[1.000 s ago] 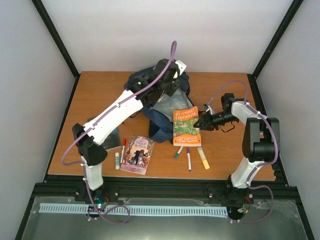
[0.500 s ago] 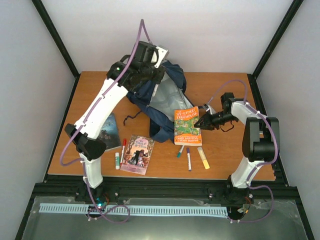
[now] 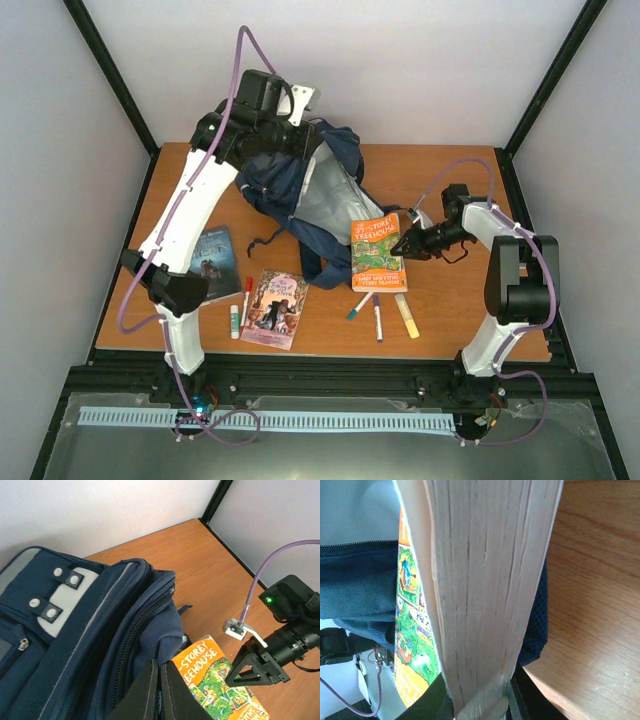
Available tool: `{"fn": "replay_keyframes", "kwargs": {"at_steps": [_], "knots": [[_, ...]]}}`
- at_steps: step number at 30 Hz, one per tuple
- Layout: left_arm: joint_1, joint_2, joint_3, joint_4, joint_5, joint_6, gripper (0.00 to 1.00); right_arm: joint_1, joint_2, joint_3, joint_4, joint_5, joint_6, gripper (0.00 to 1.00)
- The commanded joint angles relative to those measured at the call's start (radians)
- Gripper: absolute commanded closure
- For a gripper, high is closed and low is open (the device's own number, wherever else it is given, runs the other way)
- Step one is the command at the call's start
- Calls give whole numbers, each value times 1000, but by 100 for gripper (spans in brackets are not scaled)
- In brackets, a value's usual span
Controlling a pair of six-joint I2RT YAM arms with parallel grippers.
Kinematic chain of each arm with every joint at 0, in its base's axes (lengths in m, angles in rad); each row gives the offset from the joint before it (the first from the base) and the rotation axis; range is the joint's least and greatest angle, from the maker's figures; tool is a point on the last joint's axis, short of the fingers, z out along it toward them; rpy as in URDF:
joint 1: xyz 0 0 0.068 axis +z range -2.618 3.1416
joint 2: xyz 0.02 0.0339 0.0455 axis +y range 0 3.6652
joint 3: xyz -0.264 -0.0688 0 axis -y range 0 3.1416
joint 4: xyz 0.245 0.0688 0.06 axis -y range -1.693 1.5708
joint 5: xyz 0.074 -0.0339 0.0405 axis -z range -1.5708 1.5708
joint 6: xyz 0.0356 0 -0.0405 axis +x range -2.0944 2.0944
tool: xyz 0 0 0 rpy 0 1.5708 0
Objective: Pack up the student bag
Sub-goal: Place the book in the student bag.
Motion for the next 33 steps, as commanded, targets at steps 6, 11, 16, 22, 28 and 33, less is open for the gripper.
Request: {"fn": "replay_keyframes", "kwargs": {"at_steps": [6,11,16,22,28,33], "knots": [[3,-95,-341,337,85,-68,99,-5,-73,30,8,69,-12,97],[-14,-132,-532,385,60,-45,99,-5,-92,41,-3,45,-18,97],[-60,-158,-646,389,24,4,99,15,-78,71,-14,-19,-10,97],[-106,-211,-655,389,7,35,99,50,-24,122,-59,-235,-34,97],[-141,-249,-626,369,-16,65,81,79,15,183,-116,-422,-40,97],[-171,-295,-727,312,-91,55,48,95,58,207,-131,-436,-53,97]]}}
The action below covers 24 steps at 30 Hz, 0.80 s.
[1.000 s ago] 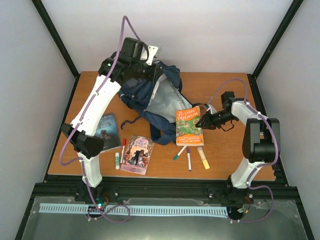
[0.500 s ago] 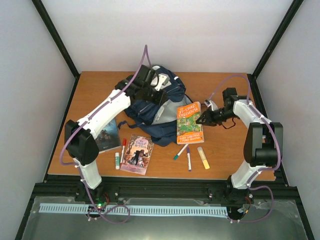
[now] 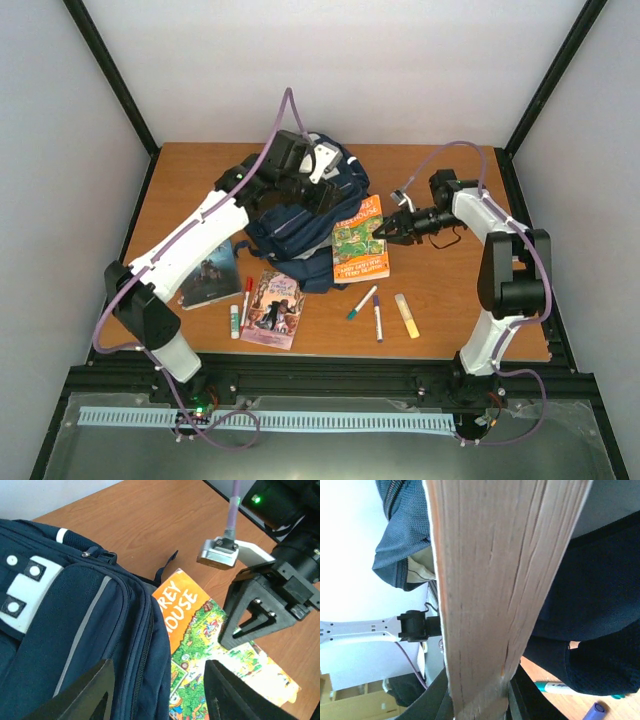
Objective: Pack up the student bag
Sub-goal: Place the book in the student bag.
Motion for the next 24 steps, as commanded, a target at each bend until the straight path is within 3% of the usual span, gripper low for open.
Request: {"fn": "replay_keyframes", "kwargs": {"at_steps": [1,7,13,24], "knots": [[-38,-85,-112,-15,-77,9,42,17,30,38,-19,-137,-33,97],[-76,-272,-415,34,-170,8,29,17,19,18,3,-144,-38,97],[-76,-263,-516,58,-180,39,23,17,3,-9,47,-139,-5,97],[-93,-157,-515,258,-205,72,39,17,-39,-53,93,-118,31,97]]}}
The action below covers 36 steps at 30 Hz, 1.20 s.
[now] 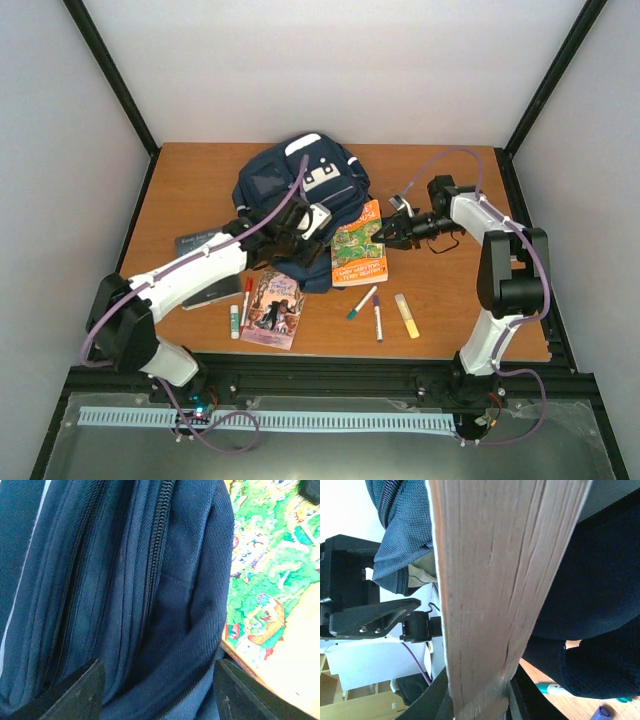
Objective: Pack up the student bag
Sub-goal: Place the book in the student bag.
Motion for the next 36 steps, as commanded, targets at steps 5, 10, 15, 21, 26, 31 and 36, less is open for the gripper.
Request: {"fn": "replay_keyframes", "kwargs": {"at_steps": [5,10,15,21,26,31,36], "knots": [[-66,108,67,139,-175,59,47,10,-78,-21,67,-80,23,97],[-102,163,86,147,-391,52,71,10,-85,-36,69,-75,22,97],[-103,171,169,141,-560,48,99,10,-100,-70,88,-65,39,97],[-103,110,229,200,-620,79,99,18,-150,-156,147,-66,130,97],[-103,92,243,266,-612,109,99,65,-154,-170,147,-83,177,97],[-103,97,271,336,-581,137,99,132,-122,-174,171,-72,194,97],[-103,142,380,332,-546,156,99,135,-23,-144,152,-24,144,97]]}}
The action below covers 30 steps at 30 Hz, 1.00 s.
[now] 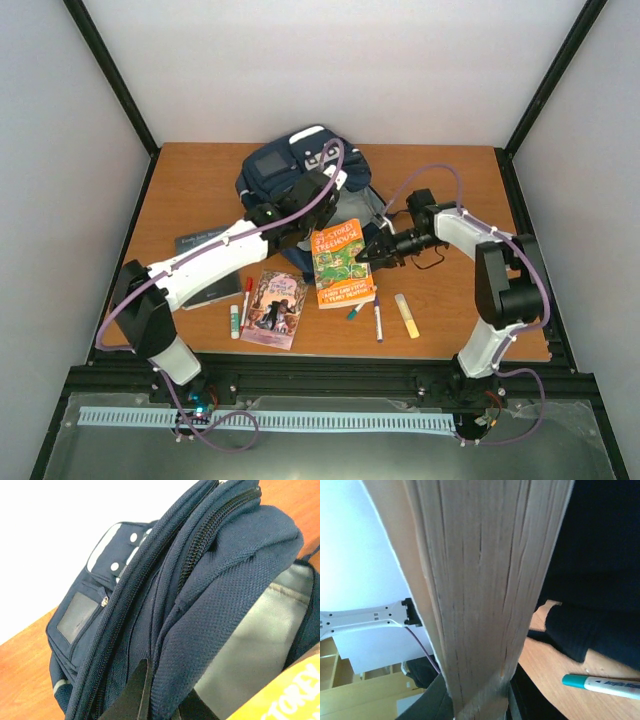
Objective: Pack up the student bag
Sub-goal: Place the book in the student bag.
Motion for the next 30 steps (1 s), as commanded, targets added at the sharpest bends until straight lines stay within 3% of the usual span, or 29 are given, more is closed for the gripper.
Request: {"fn": "replay_keyframes", "kwargs": {"at_steps": [1,9,15,21,26,30], "knots": [[-6,16,195,152,26,44,99,6,91,24,2,2,-25,97],[2,75,397,111,0,172,99,6,144,5,18,192,-2,97],[39,183,668,-40,31,256,99,6,174,6,9,253,-8,97],[84,235,822,-137,105,211,99,-1,172,15,2,260,-21,97],[85,226,744,-166,208,167,99,-2,143,85,-36,50,-79,97],[85,195,625,-129,234,157,99,-2,147,180,-45,-3,-85,97]]}}
